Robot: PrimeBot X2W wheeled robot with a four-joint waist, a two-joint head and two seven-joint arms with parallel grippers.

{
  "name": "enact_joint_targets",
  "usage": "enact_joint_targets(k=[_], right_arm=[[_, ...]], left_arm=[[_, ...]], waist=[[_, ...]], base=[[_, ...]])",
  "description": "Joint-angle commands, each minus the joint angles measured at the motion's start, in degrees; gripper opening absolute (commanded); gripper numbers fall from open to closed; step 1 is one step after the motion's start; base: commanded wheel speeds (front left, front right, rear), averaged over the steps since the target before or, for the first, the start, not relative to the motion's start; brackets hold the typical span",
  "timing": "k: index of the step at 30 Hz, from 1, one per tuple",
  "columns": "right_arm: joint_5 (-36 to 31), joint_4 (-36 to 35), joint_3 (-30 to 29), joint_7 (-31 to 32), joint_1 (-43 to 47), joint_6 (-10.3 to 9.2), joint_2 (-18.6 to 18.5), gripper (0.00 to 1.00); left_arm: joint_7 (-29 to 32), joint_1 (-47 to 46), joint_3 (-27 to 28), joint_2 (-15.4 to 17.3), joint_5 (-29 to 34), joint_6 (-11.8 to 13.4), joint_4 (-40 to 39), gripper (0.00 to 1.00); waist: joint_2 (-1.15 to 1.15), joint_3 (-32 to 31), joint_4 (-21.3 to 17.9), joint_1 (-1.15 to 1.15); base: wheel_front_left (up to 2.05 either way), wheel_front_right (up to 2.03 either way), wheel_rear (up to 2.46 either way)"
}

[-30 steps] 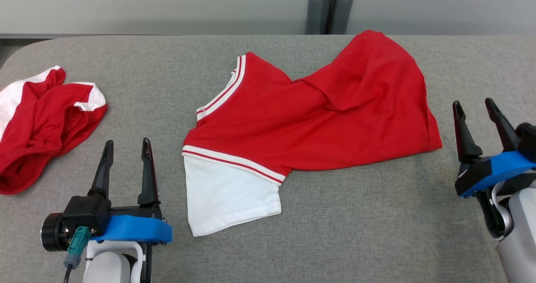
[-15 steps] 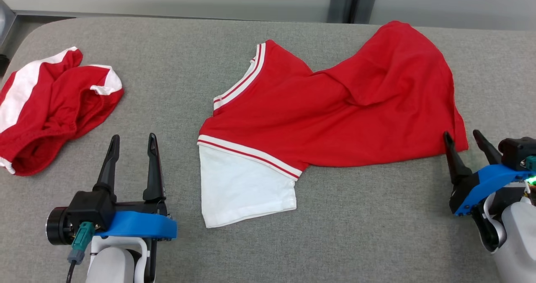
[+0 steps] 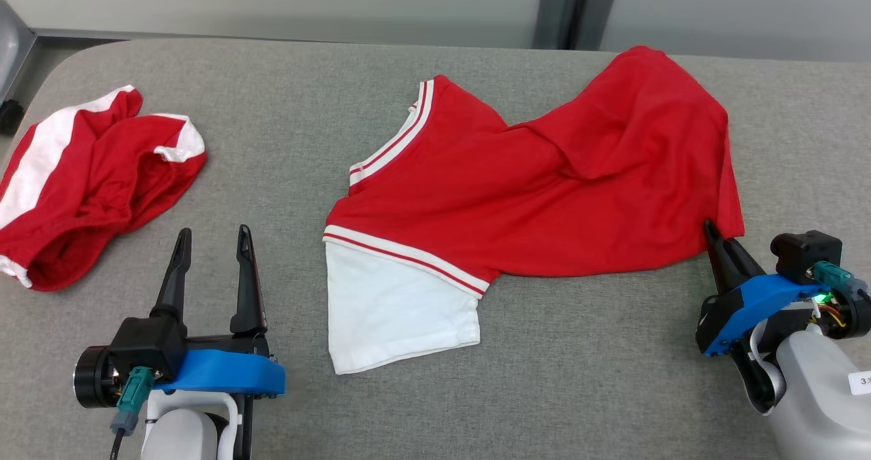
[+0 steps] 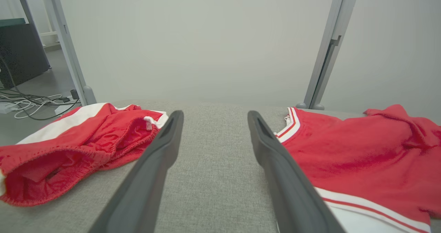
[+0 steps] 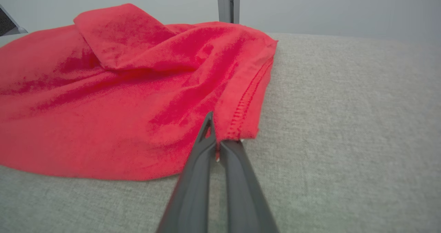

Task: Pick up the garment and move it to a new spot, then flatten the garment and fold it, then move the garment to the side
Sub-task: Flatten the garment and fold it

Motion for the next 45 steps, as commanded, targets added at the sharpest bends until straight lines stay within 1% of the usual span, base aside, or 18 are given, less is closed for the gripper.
enact_joint_targets(k=[1,6,11,16,22,25,27,29,30,31,32,33,36,39,45], right_arm=[[0.6,-1.6,0.8,-0.7,0.4,0.01,0.0,0.00],[2.1,-9.8,3.2,-1.3,4.4,0.01,-0.7,0.00],[3.1,-21.7,3.1,2.8,11.6,0.01,-1.9,0.00],[3.4,-37.5,-0.4,10.3,20.8,0.01,-2.4,0.00],[3.8,-55.7,-4.8,24.3,32.0,0.01,-0.5,0.00],[4.1,-61.2,-6.2,29.6,35.9,0.01,1.0,0.00],[3.3,-62.6,-7.3,31.8,37.1,0.01,1.4,0.00],[3.6,-62.4,-8.0,33.2,37.8,0.01,2.5,0.00],[3.2,-62.1,-8.3,33.6,38.0,0.01,2.4,0.42],[3.4,-61.7,-8.8,33.7,37.9,0.01,3.0,1.00],[3.3,-61.1,-9.2,33.7,37.7,0.01,3.3,1.00],[2.2,-60.6,-9.4,33.6,37.4,0.01,2.6,1.00],[1.0,-59.6,-11.3,31.1,34.8,0.01,3.3,1.00],[-0.1,-58.9,-12.2,29.5,32.6,0.01,2.8,1.00],[-1.2,-54.4,-13.4,27.7,27.2,0.01,1.0,1.00]], left_arm=[[-0.3,0.3,0.2,-0.1,0.5,0.0,0.0,1.00],[-0.3,1.3,0.6,0.0,0.3,-0.3,0.1,1.00],[-0.3,2.3,0.4,0.0,0.0,-0.2,-0.2,1.00],[-0.3,3.1,0.8,0.0,0.2,-0.2,-0.4,1.00],[-0.3,2.9,1.2,0.0,0.7,-0.5,-0.4,1.00],[-0.3,2.5,1.1,0.0,0.8,-0.4,-0.8,1.00],[-0.3,2.2,0.9,0.0,0.7,-0.4,-0.7,1.00],[-0.3,2.0,0.7,0.0,0.7,-0.4,-0.6,1.00],[-0.3,1.9,0.6,0.0,0.6,-0.4,-0.6,1.00],[-0.3,1.8,0.6,0.0,0.5,-0.5,-0.5,1.00],[-0.3,1.7,0.6,0.0,0.5,-0.5,-0.5,1.00],[-0.3,1.6,0.6,0.0,0.4,-0.6,-0.4,1.00],[-0.3,1.8,1.1,0.0,0.7,-0.6,-0.3,1.00],[-0.3,1.9,1.2,0.0,0.8,-0.7,-0.4,1.00],[-0.3,1.3,1.3,0.0,0.9,-0.8,-0.6,1.00]], waist=[[0.00,-1.3,-1.3,0.00],[0.00,-3.0,-3.6,0.00],[0.00,-3.9,-5.3,0.00],[0.00,-4.1,-6.6,0.00],[0.00,-3.9,-7.5,0.00],[0.00,-3.4,-7.9,0.00],[0.00,-3.1,-8.0,0.00],[0.00,-3.0,-8.0,0.00],[0.00,-2.9,-7.9,0.00],[0.00,-2.9,-7.8,0.00],[0.00,-2.9,-7.7,0.00],[0.00,-2.9,-7.6,0.00],[0.00,-3.0,-7.2,0.00],[0.00,-3.0,-6.9,0.00],[0.00,-2.5,-6.5,0.00]], base=[[0.00,0.00,0.00],[0.00,0.00,0.00],[0.00,0.00,0.00],[0.00,0.00,0.00],[0.00,0.00,0.00],[0.00,0.00,0.00],[0.00,0.00,0.00],[0.00,0.00,0.00],[0.00,0.00,0.00],[0.00,0.00,0.00],[0.00,0.00,0.00],[0.00,0.00,0.00],[0.00,0.00,0.00],[0.00,0.00,0.00],[0.00,0.00,0.00]])
